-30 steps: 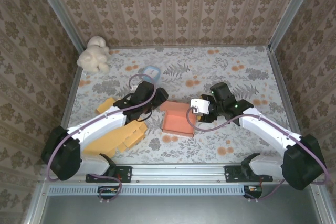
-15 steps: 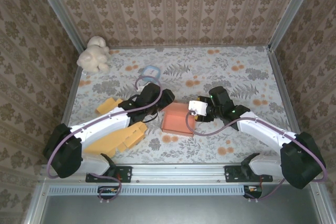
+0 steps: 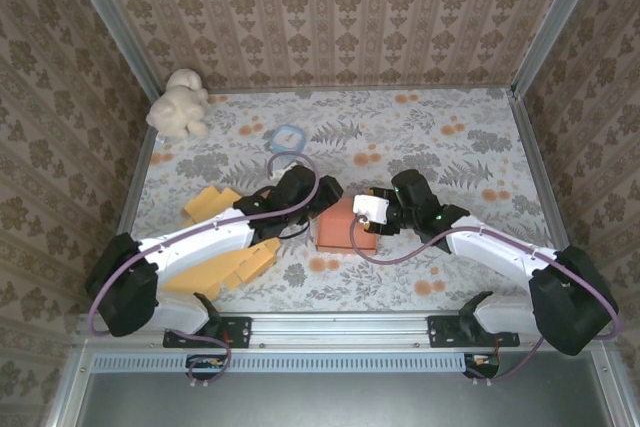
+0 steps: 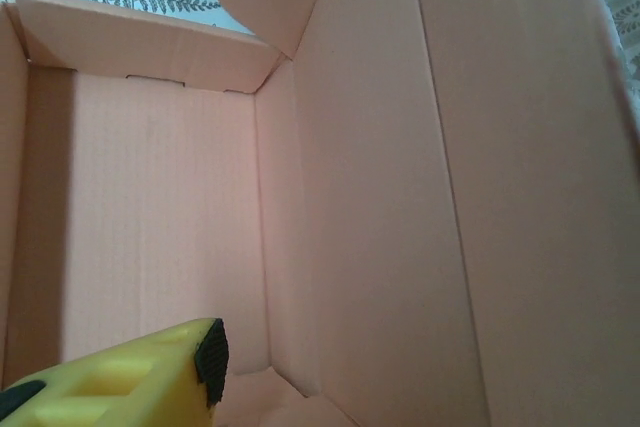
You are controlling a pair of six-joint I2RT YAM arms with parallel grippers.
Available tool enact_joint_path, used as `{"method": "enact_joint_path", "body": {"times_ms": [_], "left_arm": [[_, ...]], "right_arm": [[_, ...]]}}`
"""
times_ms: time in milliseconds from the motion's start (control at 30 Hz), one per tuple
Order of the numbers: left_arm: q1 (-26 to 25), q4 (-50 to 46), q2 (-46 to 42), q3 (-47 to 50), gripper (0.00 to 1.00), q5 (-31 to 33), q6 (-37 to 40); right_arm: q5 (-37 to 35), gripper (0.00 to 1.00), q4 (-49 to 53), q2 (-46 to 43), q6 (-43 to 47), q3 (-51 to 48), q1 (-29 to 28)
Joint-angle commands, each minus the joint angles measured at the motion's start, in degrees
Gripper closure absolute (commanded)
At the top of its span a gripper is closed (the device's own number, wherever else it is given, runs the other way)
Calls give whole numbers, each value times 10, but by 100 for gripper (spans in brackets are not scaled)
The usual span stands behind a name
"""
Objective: Fold the paper box
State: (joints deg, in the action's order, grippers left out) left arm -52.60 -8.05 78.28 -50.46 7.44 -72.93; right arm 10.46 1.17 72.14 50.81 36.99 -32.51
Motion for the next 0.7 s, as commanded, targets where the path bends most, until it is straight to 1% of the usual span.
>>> {"method": "enact_joint_path", "body": {"times_ms": [0,167,267,433,667], "left_arm": [[-13,10,7,-4,25,13,-9],[-15,23,11,22,28,20,-21],[-20,39,16,30,29,18,-29],[-37,25,27,16,31,32,-21],[-50,22,29,29,33,55,-22]], "right_arm": [[2,42,-5,-1,-1,-8,-9],[-20,45,32,-8,10,-4,-24],[-26,46,37,-18,9,-9,-31],[-34,47,48,-36,8,-20,-35],[-50,47,89,-57,18,-28,-35]]}}
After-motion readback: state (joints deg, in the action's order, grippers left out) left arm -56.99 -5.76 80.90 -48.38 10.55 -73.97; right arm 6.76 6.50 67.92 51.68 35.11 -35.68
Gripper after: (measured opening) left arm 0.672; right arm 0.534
